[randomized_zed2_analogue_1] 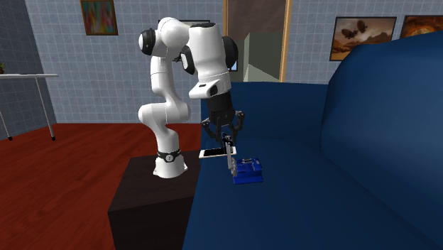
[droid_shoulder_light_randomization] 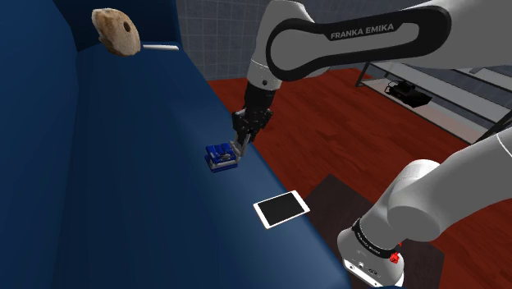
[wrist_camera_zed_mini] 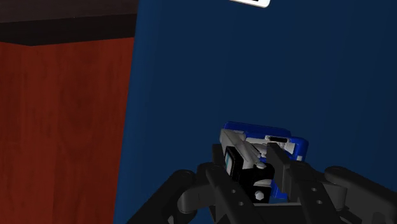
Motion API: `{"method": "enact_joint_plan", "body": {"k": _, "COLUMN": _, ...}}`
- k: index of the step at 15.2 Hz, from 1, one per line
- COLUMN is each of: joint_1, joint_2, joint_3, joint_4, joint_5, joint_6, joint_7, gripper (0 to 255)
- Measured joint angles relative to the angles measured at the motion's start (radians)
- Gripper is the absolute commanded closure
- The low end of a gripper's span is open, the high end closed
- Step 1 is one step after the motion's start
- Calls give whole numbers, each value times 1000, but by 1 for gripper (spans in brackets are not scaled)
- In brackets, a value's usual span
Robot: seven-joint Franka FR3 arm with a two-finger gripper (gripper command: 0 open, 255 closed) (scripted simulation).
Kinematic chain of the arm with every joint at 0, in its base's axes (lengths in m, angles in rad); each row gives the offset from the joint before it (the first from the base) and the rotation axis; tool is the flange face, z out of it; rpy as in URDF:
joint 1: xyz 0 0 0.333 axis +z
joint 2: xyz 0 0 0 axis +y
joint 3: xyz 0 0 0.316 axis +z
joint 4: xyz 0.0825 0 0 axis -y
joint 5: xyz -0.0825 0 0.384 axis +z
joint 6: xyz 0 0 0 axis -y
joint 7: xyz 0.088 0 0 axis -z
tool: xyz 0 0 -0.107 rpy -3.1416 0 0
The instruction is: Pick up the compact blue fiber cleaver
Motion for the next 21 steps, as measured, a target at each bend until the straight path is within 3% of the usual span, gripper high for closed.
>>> {"method": "enact_joint_plan", "body": {"k": 6, "joint_1": -1, "joint_2": -1, "joint_3": -1, "joint_4": 5, "joint_5": -1, "joint_6": -6, "joint_7": 0, "gripper": 255}}
{"method": "enact_joint_plan", "body": {"k": 21, "joint_1": -7, "joint_2": -27, "joint_3": -17, "joint_4": 167, "joint_5": -20, "joint_6": -192, "joint_7": 37, "gripper": 255}}
